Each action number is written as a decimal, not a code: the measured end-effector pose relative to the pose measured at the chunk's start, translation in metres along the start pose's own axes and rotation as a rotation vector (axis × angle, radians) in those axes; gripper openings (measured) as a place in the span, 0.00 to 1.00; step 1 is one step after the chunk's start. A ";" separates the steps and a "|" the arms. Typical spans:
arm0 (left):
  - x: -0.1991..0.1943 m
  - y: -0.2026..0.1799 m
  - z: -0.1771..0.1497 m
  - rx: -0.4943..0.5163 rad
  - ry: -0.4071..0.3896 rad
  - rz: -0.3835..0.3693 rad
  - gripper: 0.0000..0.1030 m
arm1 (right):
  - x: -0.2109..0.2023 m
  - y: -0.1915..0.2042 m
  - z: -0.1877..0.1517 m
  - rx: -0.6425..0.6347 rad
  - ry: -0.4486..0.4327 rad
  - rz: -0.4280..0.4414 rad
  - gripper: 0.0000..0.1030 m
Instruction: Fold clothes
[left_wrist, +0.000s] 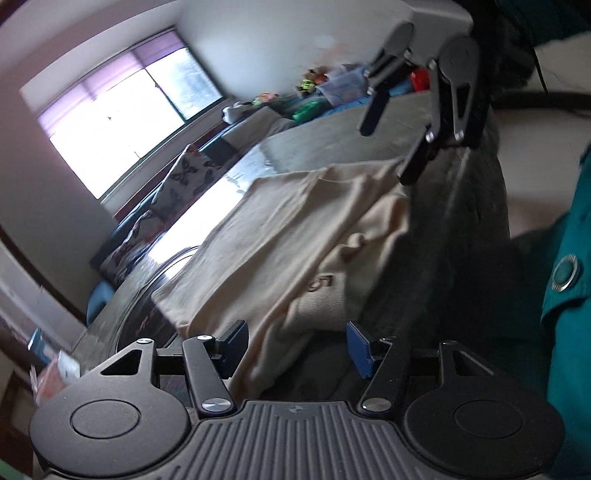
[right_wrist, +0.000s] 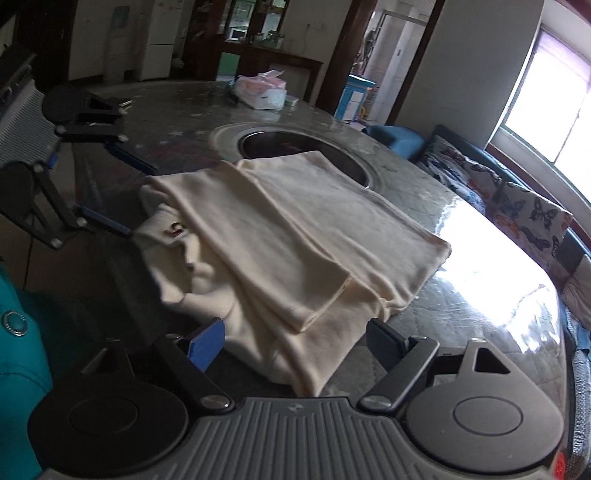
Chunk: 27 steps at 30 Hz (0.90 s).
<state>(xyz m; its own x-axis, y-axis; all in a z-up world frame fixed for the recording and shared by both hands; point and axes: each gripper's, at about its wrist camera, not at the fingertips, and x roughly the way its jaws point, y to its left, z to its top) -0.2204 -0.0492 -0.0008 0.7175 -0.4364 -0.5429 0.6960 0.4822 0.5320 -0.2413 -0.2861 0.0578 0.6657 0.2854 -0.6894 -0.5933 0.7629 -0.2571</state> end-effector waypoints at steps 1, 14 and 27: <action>0.001 -0.001 0.000 0.006 -0.009 -0.002 0.56 | 0.000 0.002 0.000 -0.003 0.001 0.005 0.81; 0.012 -0.008 0.002 0.038 -0.047 -0.061 0.36 | 0.005 0.016 -0.003 -0.047 0.015 0.040 0.78; -0.002 0.014 0.006 -0.214 -0.048 -0.171 0.10 | 0.004 0.015 0.006 -0.032 -0.027 0.041 0.78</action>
<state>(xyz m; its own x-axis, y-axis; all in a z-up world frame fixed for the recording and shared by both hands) -0.2117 -0.0463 0.0122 0.5939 -0.5585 -0.5791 0.7888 0.5458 0.2826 -0.2447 -0.2696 0.0548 0.6523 0.3317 -0.6815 -0.6340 0.7316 -0.2507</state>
